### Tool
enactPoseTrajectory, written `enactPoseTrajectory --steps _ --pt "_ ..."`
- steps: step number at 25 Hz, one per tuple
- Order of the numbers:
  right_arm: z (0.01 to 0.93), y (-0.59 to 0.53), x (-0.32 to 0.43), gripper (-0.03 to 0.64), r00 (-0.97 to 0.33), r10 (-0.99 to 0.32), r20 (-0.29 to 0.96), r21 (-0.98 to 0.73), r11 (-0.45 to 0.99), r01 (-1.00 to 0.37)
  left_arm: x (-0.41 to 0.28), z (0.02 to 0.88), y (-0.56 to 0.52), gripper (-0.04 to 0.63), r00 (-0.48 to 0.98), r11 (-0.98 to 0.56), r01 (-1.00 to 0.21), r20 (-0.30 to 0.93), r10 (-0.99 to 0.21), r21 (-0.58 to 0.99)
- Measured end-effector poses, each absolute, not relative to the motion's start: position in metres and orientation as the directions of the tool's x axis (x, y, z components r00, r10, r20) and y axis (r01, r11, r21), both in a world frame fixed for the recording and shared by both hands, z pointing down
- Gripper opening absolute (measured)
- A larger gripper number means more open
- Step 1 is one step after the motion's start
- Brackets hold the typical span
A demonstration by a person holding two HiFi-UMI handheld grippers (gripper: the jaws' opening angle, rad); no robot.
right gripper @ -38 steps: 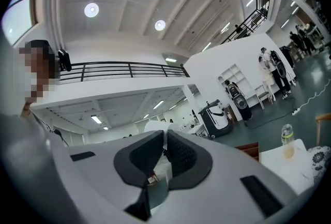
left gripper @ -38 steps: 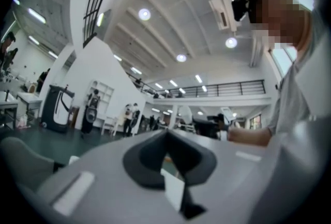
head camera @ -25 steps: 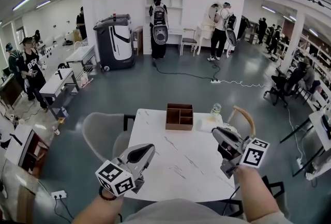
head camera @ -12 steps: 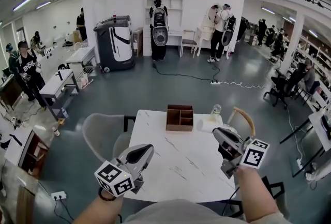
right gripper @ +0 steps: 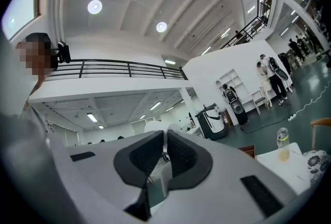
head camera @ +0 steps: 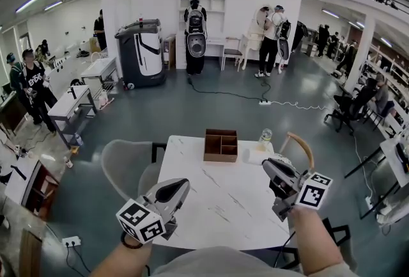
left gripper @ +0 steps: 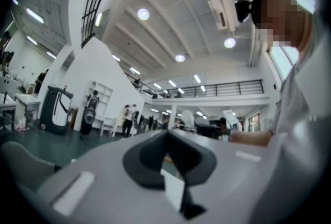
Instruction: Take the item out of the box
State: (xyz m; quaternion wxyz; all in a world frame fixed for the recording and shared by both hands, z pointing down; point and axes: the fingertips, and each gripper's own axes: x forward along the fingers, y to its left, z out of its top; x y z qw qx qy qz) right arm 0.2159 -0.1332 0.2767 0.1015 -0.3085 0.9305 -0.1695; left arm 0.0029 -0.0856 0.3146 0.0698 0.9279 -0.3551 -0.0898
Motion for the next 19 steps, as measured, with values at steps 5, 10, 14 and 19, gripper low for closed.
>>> enactPoseTrajectory --steps 5,10,14,19 --pt "0.2775 -0.133 0.2159 0.026 -0.788 -0.61 -0.089 -0.383 0.751 -0.538 0.003 0.3151 -0.0845 0.002 0.733 -0.739 -0.646 -0.115 -0.67 0.192" --pt "0.2742 -0.1326 0.2146 0.026 -0.788 -0.608 -0.09 -0.382 0.752 -0.537 0.0022 0.3126 -0.0842 0.002 0.733 -0.739 -0.645 -0.119 -0.67 0.193" --pt "0.2724 -0.1334 0.215 0.026 -0.789 -0.608 -0.091 -0.381 0.753 -0.536 0.0022 0.3114 -0.085 0.002 0.732 -0.739 -0.645 -0.119 -0.67 0.194" --pt "0.278 -0.1374 0.2163 0.025 -0.789 -0.608 -0.088 -0.379 0.753 -0.538 0.0027 0.3168 -0.089 0.002 0.733 -0.739 -0.645 -0.117 -0.67 0.193"
